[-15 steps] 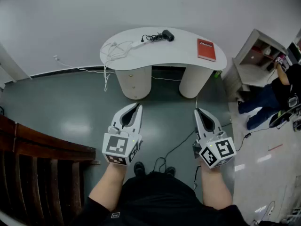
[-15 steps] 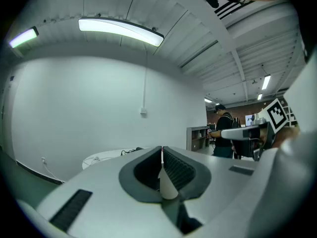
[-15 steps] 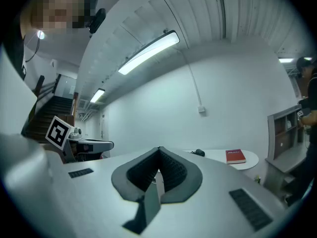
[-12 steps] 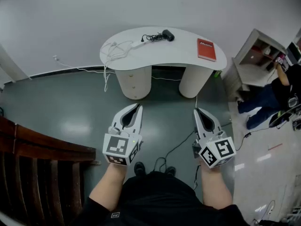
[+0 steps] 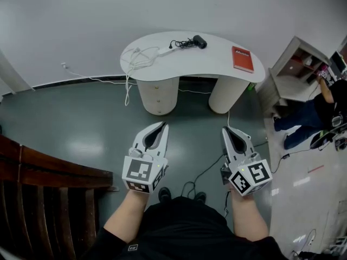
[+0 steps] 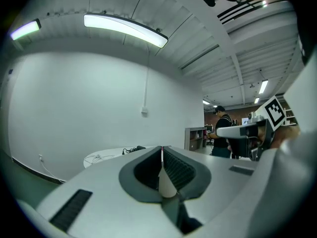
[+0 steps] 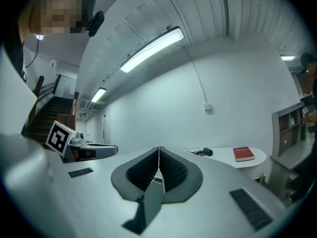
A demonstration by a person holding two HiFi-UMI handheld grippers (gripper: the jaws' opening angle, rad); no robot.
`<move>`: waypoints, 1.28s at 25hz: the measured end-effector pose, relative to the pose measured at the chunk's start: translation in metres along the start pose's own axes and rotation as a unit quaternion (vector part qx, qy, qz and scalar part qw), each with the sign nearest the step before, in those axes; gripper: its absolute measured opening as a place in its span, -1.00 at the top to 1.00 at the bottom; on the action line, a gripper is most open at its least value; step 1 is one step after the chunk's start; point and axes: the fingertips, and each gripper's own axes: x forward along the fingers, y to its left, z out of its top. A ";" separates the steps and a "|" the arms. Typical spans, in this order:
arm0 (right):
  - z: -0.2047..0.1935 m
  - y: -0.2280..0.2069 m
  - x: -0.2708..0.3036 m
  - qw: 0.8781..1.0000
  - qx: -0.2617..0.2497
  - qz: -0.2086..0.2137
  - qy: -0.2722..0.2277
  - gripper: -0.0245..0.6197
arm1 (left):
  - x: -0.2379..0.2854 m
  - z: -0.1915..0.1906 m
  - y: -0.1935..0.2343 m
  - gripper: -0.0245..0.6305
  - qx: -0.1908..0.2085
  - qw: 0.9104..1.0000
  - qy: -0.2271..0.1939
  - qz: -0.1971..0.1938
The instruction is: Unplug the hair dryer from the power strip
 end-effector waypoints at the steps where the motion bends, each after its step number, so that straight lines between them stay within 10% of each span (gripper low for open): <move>1: 0.001 0.009 0.004 1.000 -0.002 0.003 -0.002 0.81 | -0.005 -0.001 0.005 0.86 -0.001 1.000 0.000 -0.002; 15: -0.005 0.058 0.044 1.000 0.025 0.018 0.003 0.81 | -0.043 -0.010 0.069 0.86 0.000 1.000 0.009 0.007; 32: -0.004 -0.068 0.157 0.997 0.055 0.056 0.007 0.81 | 0.112 -0.009 0.092 0.86 0.002 0.999 0.027 0.024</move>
